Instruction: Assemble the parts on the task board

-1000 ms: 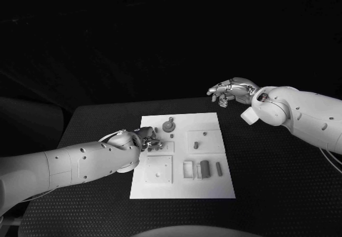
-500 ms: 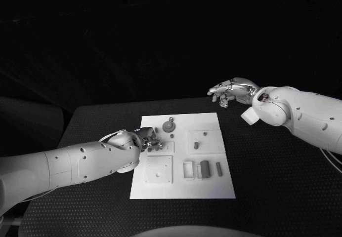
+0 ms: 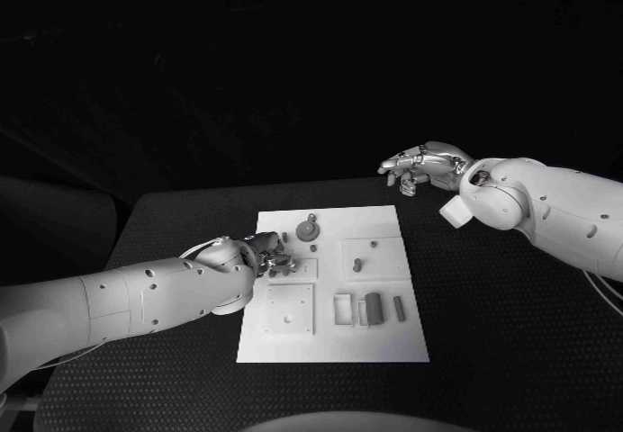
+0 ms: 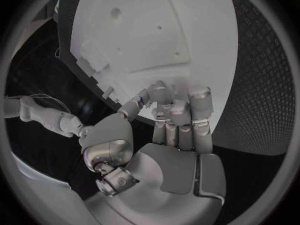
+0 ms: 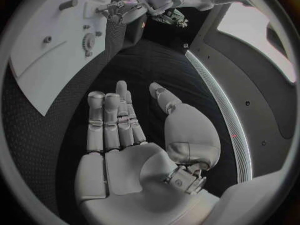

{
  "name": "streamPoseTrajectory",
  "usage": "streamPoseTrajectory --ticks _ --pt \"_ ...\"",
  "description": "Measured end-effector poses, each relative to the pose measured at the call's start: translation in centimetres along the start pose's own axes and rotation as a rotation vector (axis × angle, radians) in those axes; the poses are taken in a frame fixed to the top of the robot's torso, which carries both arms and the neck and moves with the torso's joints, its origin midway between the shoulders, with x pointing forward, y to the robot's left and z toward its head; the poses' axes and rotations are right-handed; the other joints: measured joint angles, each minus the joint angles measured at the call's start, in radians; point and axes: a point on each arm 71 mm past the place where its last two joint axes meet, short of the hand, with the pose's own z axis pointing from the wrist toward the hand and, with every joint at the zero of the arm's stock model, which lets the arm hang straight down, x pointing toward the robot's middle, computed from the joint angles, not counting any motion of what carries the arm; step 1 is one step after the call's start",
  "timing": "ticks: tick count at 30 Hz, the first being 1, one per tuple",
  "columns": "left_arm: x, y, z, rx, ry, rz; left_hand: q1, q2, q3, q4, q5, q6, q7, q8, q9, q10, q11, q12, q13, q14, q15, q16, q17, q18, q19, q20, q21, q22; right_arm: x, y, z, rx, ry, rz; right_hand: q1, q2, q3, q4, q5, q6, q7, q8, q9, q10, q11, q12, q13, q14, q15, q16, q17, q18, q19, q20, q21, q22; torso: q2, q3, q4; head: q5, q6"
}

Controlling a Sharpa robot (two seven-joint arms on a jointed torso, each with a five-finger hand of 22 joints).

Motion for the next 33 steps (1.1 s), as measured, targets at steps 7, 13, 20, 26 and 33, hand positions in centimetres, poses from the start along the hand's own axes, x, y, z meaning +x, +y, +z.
streamPoseTrajectory --ticks 7,13,20,26,33 --pt "-0.2 0.2 0.2 -0.01 0.025 -0.024 0.0 0.0 0.0 0.0 0.0 0.0 0.0 0.0 0.0 0.0 0.0 0.0 0.0 0.0 0.0 0.0 -0.001 0.0 0.0 0.0 0.0 0.0 0.0 0.0 0.1 0.001 0.001 0.001 0.0 0.0 0.0 0.0 0.0 0.0 0.0 0.0 0.0 0.0 0.0 0.0 0.0 0.0 0.0 0.0 0.0 0.0 0.0 0.0 0.0 0.0 0.0 0.0012 -0.0015 -0.001 0.001" --pt "-0.4 0.1 0.5 -0.019 0.06 -0.028 0.0 0.0 0.0 0.0 0.016 0.007 0.0 0.0 0.0 0.003 -0.003 0.0 0.0 0.0 0.0 0.0 -0.004 0.0 0.0 0.0 0.0 0.0 0.1 0.0 0.1 0.001 0.002 0.001 0.0 0.0 0.0 0.0 0.0 0.0 0.0 0.0 0.0 0.0 0.0 0.0 0.0 0.0 0.0 0.0 0.0 0.0 0.0 0.0 0.0 0.0 -0.001 0.002 -0.0021 -0.004 0.001" --pt "-0.6 0.1 0.8 -0.024 0.092 -0.023 0.0 0.0 0.0 0.0 0.022 0.007 0.0 0.0 0.004 0.003 -0.003 0.0 0.001 0.0 0.0 0.0 -0.005 0.0 0.0 0.0 0.0 0.0 0.2 0.0 0.2 0.001 0.005 0.001 0.0 0.0 0.0 0.0 0.0 0.0 0.0 0.0 0.0 0.0 0.0 0.0 0.0 -0.002 -0.002 0.0 0.0 0.0 0.0 0.0 0.0 0.0 -0.001 0.0019 -0.0015 -0.005 0.0" --pt "-0.8 0.0 1.1 -0.026 0.109 -0.018 0.0 0.0 0.0 0.0 0.034 0.023 0.002 0.0 0.002 0.009 -0.009 0.0 0.001 0.0 0.0 0.0 -0.005 0.0 0.0 0.0 0.0 0.0 0.3 0.0 0.3 0.001 0.008 0.002 0.0 0.0 0.0 0.0 0.0 0.0 0.0 0.0 0.001 0.0 0.0 0.0 0.0 -0.002 -0.002 0.0 0.0 0.0 0.0 0.0 0.0 0.0 -0.001 0.0012 -0.0012 -0.006 -0.001" --pt "-1.0 -0.1 1.3 -0.024 0.121 -0.018 0.0 0.0 0.0 0.0 0.034 0.035 0.003 -0.002 0.002 0.016 -0.015 0.0 0.002 0.0 0.0 0.0 -0.005 0.0 -0.002 0.002 0.0 0.0 0.3 0.0 0.3 0.002 0.009 0.002 0.0 0.0 0.0 0.0 0.0 0.0 0.0 0.0 0.001 0.0 0.0 0.0 0.0 -0.002 -0.002 0.0 -0.001 0.0 0.0 0.001 0.0 0.0 0.0 0.0016 -0.0012 -0.008 -0.001"
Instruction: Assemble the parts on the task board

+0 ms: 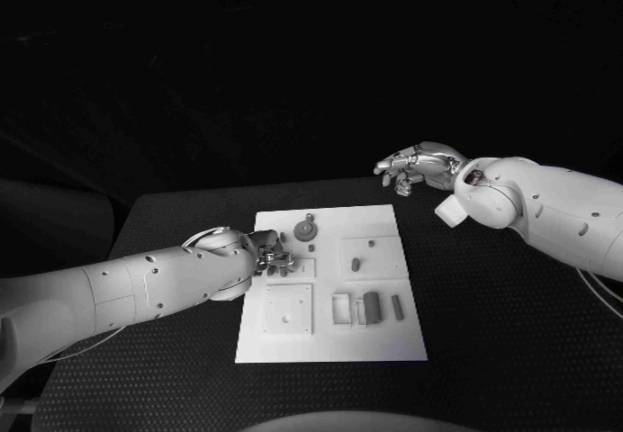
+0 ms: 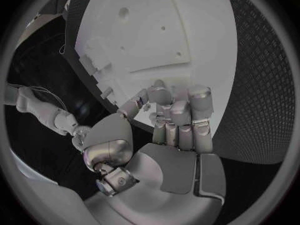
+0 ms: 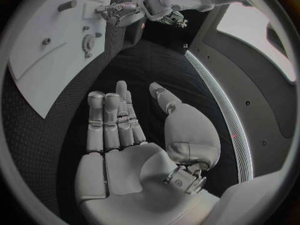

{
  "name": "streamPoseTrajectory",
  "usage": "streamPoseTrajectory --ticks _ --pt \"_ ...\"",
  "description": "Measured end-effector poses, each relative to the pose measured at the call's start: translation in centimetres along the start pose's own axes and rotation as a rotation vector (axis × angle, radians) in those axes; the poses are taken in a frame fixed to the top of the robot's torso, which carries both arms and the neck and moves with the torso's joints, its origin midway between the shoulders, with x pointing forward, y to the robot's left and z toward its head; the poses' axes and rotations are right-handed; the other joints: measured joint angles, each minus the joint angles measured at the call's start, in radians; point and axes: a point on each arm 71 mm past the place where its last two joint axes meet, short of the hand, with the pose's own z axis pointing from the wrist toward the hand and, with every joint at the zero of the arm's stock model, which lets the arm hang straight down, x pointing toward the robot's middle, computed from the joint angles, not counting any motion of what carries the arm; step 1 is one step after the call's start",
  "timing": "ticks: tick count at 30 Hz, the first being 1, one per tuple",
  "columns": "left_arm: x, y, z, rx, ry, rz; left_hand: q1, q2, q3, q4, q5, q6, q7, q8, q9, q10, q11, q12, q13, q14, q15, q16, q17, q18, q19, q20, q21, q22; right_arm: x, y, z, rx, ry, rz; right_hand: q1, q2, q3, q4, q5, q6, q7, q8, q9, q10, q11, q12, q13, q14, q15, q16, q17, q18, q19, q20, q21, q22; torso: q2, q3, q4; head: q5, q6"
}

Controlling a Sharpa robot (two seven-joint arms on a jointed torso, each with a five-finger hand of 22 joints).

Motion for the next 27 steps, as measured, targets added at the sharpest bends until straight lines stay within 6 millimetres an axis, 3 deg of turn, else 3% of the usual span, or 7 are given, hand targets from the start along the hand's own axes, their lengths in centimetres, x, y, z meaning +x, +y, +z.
streamPoseTrajectory --ticks 9,27 --pt "-0.2 -0.2 0.07 0.001 0.011 -0.005 0.0 0.0 0.0 0.0 -0.001 0.008 0.0 -0.004 0.001 0.003 0.0 0.0 0.0 0.0 0.0 0.0 0.0 0.0 0.0 0.0 0.0 0.0 0.05 -0.11 0.01 0.002 0.003 0.001 0.0 0.0 0.0 0.0 0.0 0.0 0.0 0.0 0.0 0.0 0.0 0.0 0.0 0.0 0.0 0.0 0.0 0.0 0.0 0.0 0.0 0.0 0.0 -0.001 0.0024 -0.002 -0.003" --pt "-0.49 -0.42 0.47 -0.014 0.057 -0.006 -0.005 0.005 0.0 0.0 -0.009 0.012 -0.001 -0.003 0.005 0.001 -0.003 0.0 0.002 0.0 0.0 0.004 -0.003 0.0 0.0 0.0 0.0 0.001 0.09 -0.26 0.01 0.006 0.006 0.003 0.0 0.0 0.0 0.0 0.0 0.0 0.0 0.0 0.0 0.0 0.0 0.0 0.0 0.002 0.002 0.0 0.0 0.0 0.004 0.0 0.0 0.0 -0.001 -0.0012 0.0012 -0.002 -0.003"
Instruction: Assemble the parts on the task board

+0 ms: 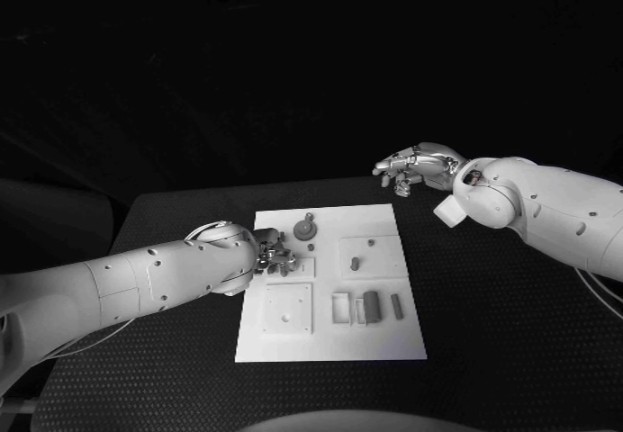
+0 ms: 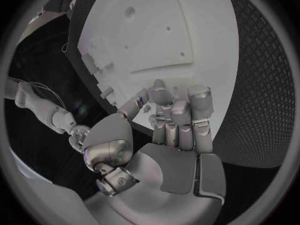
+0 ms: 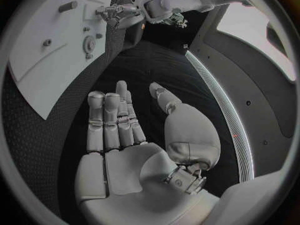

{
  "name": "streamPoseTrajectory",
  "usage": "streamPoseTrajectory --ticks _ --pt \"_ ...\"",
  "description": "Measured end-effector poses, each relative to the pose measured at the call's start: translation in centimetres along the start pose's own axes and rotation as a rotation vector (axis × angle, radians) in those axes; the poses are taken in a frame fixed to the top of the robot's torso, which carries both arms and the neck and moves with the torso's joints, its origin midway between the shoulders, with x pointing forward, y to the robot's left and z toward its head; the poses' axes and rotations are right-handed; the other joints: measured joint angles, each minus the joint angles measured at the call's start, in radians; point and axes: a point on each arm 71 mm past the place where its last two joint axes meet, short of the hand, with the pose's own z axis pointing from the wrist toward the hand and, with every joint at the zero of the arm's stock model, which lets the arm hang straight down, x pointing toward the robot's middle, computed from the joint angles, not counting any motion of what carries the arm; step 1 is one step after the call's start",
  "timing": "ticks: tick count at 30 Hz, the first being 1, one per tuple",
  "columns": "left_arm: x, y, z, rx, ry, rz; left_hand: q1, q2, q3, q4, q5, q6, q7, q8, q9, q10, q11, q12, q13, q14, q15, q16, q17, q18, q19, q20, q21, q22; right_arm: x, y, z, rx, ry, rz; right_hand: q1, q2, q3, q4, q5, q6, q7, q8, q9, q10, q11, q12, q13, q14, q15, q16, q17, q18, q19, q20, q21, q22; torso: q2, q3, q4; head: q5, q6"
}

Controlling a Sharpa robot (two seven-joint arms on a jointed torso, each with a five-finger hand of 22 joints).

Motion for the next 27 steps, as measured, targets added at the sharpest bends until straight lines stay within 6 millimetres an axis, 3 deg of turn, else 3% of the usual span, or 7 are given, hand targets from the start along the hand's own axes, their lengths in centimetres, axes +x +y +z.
streamPoseTrajectory --ticks 27 --pt "-0.85 0.06 0.16 -0.012 0.014 -0.024 0.0 0.0 0.0 0.0 0.004 0.001 0.001 0.002 0.003 0.0 0.001 0.004 0.001 0.0 0.0 0.007 -0.001 0.0 -0.002 0.002 0.0 0.0 -0.09 -0.16 -0.05 0.005 0.002 0.001 -0.004 0.004 0.003 0.003 0.0 0.0 0.0 0.0 0.001 0.0 0.0 0.004 -0.001 -0.002 -0.002 0.0 -0.001 0.0 0.0 0.001 0.0 0.0 0.0 -0.0006 0.0005 -0.001 0.001"
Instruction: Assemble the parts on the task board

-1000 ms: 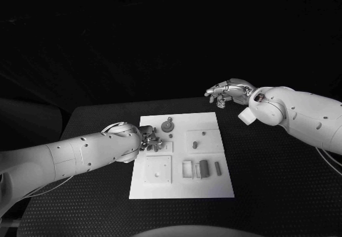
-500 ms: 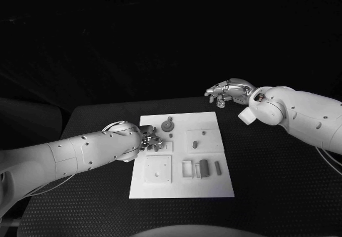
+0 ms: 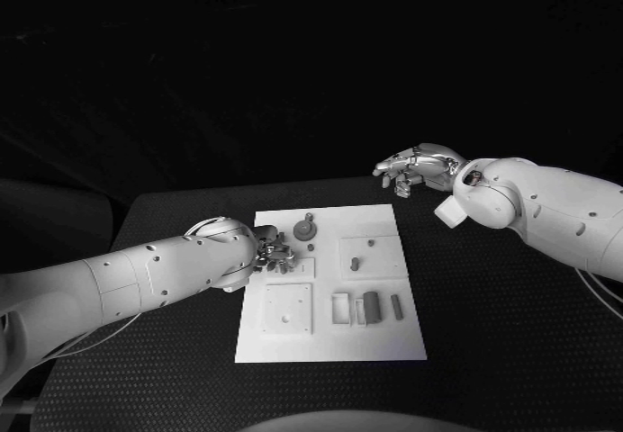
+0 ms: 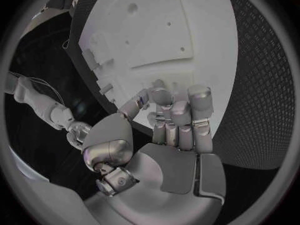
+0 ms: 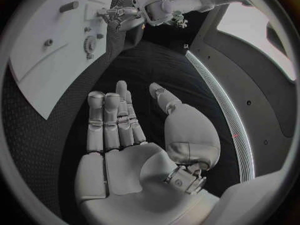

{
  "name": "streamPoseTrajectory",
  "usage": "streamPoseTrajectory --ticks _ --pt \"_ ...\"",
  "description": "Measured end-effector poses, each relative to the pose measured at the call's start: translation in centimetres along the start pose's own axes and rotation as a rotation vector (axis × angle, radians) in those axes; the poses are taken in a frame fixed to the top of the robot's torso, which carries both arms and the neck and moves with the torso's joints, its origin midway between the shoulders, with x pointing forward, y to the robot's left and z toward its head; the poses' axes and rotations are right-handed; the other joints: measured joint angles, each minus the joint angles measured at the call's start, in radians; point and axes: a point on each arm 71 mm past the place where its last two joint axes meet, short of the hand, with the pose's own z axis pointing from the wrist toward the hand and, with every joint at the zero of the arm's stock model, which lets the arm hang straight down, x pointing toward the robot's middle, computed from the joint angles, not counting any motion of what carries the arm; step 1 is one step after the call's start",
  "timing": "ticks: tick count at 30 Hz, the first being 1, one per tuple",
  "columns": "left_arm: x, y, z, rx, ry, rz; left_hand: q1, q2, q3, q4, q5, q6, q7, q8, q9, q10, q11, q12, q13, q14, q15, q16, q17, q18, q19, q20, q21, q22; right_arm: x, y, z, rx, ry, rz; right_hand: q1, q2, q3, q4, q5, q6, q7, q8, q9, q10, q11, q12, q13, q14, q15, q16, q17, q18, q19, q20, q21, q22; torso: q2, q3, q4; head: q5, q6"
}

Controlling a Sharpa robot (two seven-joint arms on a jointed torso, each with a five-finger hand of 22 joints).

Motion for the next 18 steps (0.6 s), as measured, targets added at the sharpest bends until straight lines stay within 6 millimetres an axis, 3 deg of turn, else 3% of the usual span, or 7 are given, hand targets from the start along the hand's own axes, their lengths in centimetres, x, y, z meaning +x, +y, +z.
streamPoseTrajectory --ticks 4,7,18 --pt "-0.06 0.0 0.08 -0.004 0.008 -0.009 0.0 0.0 -0.001 0.001 -0.001 0.0 0.0 0.006 0.005 0.0 0.0 0.004 0.0 0.0 0.0 0.0 -0.002 0.0 0.0 0.0 0.0 0.0 0.02 0.01 0.01 0.0 0.001 0.0 0.0 0.0 0.0 0.0 0.0 0.0 0.0 0.0 0.0 0.0 0.0 0.0 0.0 0.0 0.0 0.0 0.0 0.0 -0.001 0.001 0.0 0.0 0.0 0.0001 -0.0001 0.0 -0.001" --pt "-0.07 0.03 0.12 -0.007 0.014 -0.015 -0.005 0.005 -0.017 0.017 0.035 0.0 0.0 0.006 0.011 -0.002 0.001 0.004 0.001 0.0 0.0 0.0 -0.005 0.0 0.0 0.0 0.0 0.0 0.04 0.01 0.02 0.0 0.002 0.0 0.0 0.0 0.0 0.0 0.0 0.0 0.0 0.0 0.0 0.0 0.0 0.0 0.0 0.0 0.0 0.0 0.0 0.0 -0.001 0.001 0.0 0.0 -0.001 0.0002 -0.0001 0.0 -0.001" --pt "-0.27 0.22 0.31 -0.017 0.038 -0.043 0.0 0.0 -0.028 0.028 0.027 0.0 0.0 0.006 0.013 -0.005 -0.002 0.004 -0.003 0.0 0.0 0.0 -0.012 0.0 -0.004 -0.004 0.0 0.0 0.05 -0.07 0.03 0.003 0.003 0.001 0.0 0.0 0.0 0.0 0.0 0.0 0.0 0.0 0.0 0.0 0.0 0.0 0.0 0.001 0.0 0.0 -0.001 0.0 -0.001 0.001 0.0 0.0 -0.001 0.0001 0.0 0.0 0.0"
